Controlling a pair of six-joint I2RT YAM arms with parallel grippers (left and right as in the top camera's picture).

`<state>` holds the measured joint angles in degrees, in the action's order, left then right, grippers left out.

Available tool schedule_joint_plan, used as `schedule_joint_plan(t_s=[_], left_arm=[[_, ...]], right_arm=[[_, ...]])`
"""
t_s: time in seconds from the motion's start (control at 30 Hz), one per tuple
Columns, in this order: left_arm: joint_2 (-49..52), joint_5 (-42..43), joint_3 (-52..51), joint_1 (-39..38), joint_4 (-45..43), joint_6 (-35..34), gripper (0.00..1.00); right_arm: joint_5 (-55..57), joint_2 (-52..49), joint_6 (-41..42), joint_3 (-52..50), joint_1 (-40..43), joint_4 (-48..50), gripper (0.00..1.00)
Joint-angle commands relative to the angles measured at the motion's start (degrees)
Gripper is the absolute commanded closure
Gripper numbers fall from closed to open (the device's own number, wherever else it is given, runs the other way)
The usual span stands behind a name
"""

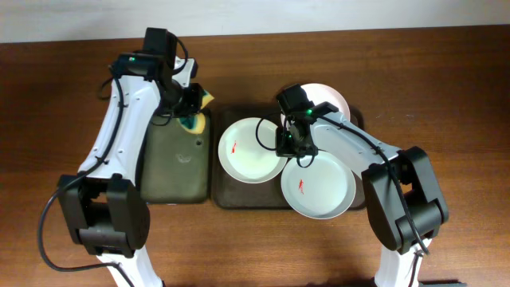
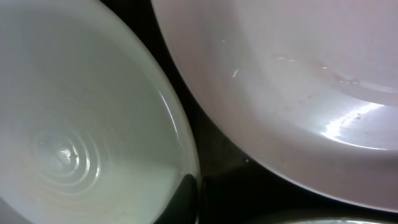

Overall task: Clean dirty plates on tray and stack at the side
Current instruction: 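Lift the sponge with left gripper and carry it over the white plate, then rub the sponge across the white plate with left gripper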

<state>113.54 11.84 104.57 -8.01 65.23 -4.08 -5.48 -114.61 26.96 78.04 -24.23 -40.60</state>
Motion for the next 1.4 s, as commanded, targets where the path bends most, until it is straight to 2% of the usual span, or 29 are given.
schedule_joint_plan(t_s=[0.0, 0.1, 0.33, 0.57, 1.37], left_arm=[[1.8, 3.4, 1.2, -2.1, -1.4, -3.1, 1.0], [4.0, 3.4, 1.2, -4.1, -2.1, -7.4, 1.0], [7.3, 3.1, 1.2, -10.2, -4.9, -8.6, 1.0], [10.9, -1.0, 1.1, -14.0, -4.5, -10.1, 1.0], [27.9, -1.4, 0.3, -17.8, -5.8, -11.8, 1.0]], right_arm=[[-3.3, -0.3, -0.7, -0.3, 0.4, 0.1, 0.96], [-6.2, -0.3, -1.7, -0.3, 3.4, -1.0, 0.96], [-6.3, -0.3, -3.1, -0.3, 5.2, -2.4, 0.96], [-6.3, -0.3, -3.1, -0.3, 5.2, -2.5, 0.96], [-6.4, -0.3, -3.1, -0.3, 5.2, -2.4, 0.96]])
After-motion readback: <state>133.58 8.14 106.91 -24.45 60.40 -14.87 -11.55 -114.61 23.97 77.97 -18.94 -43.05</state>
